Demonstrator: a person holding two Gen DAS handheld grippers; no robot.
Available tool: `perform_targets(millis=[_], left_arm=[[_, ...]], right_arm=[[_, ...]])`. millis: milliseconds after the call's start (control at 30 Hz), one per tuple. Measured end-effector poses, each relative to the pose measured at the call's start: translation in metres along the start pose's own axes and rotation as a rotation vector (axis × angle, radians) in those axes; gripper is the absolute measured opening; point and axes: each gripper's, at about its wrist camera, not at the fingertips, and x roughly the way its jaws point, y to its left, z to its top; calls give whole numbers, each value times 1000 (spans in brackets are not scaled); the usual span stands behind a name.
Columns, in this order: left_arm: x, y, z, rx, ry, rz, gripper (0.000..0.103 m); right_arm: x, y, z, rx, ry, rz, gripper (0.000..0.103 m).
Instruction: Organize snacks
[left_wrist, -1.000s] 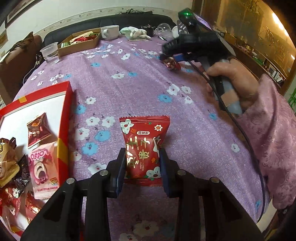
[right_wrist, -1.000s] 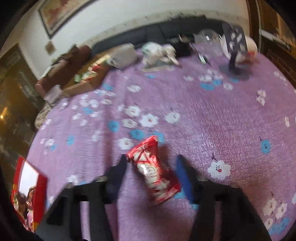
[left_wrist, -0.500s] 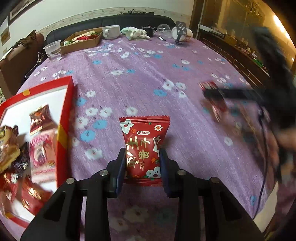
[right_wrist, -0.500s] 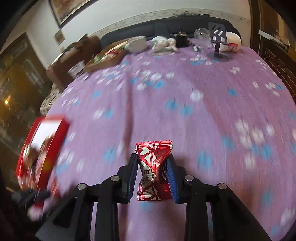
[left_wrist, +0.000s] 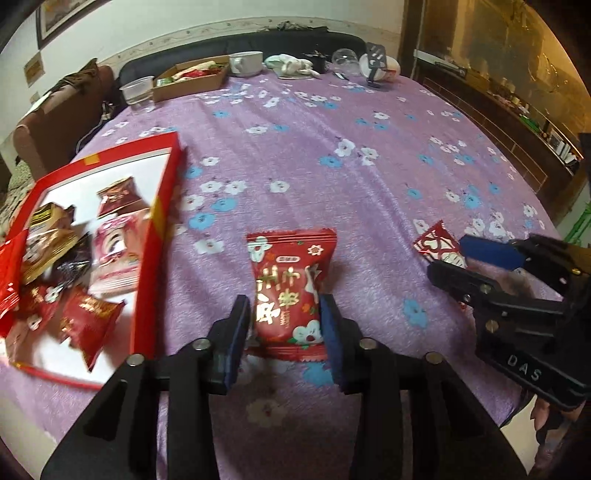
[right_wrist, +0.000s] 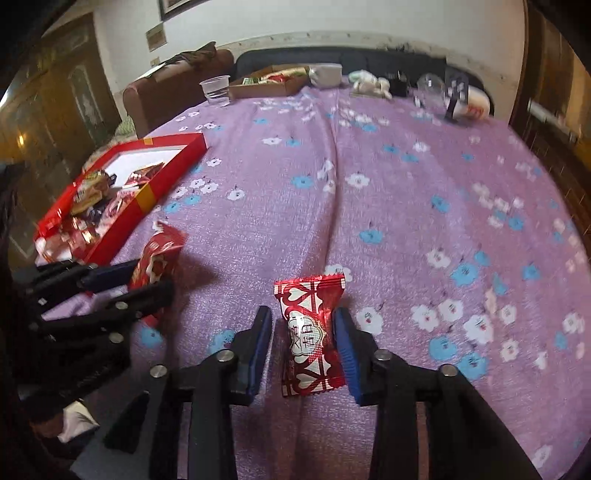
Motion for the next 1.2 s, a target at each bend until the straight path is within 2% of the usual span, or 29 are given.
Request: perform_targets(millis=[67, 400, 500, 767, 1200], left_arm=[[-3, 1, -2, 1, -11, 7, 43], [-11, 8, 1, 10, -44, 39, 47], [-11, 8, 4, 21, -47, 47, 47], [-10, 9, 7, 29, -49, 57, 47], [-9, 7, 9, 33, -49, 60, 47]], right_arm=[[-4, 5, 0, -24, -18, -29, 51], [-17, 12, 5, -80, -77, -93, 53], [-18, 13, 6, -89, -87, -102, 57], [-19, 16, 6, -123, -102, -149, 57], [-19, 14, 7, -124, -104, -151, 57]])
